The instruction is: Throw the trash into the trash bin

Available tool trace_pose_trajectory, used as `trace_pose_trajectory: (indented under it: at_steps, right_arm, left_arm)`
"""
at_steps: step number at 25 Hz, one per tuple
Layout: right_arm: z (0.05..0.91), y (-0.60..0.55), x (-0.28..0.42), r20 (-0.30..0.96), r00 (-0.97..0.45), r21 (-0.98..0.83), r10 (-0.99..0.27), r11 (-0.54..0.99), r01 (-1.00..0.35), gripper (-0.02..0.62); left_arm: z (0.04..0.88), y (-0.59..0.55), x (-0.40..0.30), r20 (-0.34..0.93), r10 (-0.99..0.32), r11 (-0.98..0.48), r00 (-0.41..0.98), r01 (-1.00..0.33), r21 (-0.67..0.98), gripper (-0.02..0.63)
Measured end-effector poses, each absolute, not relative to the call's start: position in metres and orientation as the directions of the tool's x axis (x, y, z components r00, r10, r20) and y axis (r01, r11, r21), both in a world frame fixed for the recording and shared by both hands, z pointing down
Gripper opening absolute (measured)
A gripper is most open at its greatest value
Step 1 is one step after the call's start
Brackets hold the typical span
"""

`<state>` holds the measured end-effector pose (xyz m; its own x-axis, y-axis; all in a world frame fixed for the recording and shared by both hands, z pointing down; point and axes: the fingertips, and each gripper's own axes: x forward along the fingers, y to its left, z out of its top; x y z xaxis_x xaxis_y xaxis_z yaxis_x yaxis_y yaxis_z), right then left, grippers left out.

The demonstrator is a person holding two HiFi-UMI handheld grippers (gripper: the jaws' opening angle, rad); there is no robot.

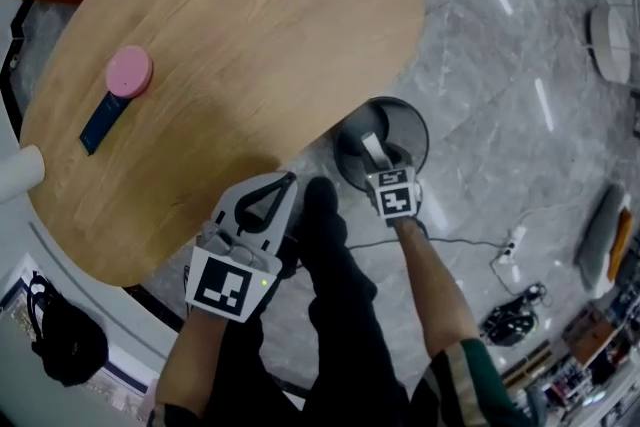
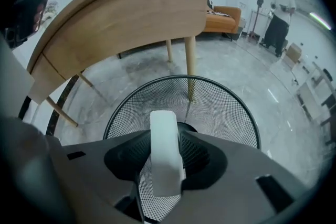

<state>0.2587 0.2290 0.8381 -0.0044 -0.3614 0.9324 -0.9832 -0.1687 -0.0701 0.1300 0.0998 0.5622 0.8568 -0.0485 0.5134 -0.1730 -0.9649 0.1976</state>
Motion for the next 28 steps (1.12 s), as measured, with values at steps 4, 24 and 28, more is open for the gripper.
trace_pose_trajectory:
  at_steps: [4, 24, 28]
  right_arm:
    - [0.851, 0.228, 0.255, 0.941, -0.007, -0.063, -0.338, -0.157, -0.986, 0.179]
    - [0.646, 0.173, 0.231, 0.799, 0.026, -0.123, -0.6, -0.206, -0.971, -0.002]
    - [0.6, 0.148, 0.21, 0.759, -0.011, -0.122, -0.652, -0.126, -0.985, -0.002]
  left_arm:
    - [0.571, 0.098, 0.121, 0.523, -0.056, -0.953, 0.85, -0.201, 0.225, 0.0]
    - [0.495, 0.059, 0.039, 0.554, -0.202, -0.883, 0.808, -0.395, 0.254, 0.0]
    - [0.48, 0.045, 0.019, 0.527, -0.253, -0.86, 0.811, -0.438, 0.262, 0.0]
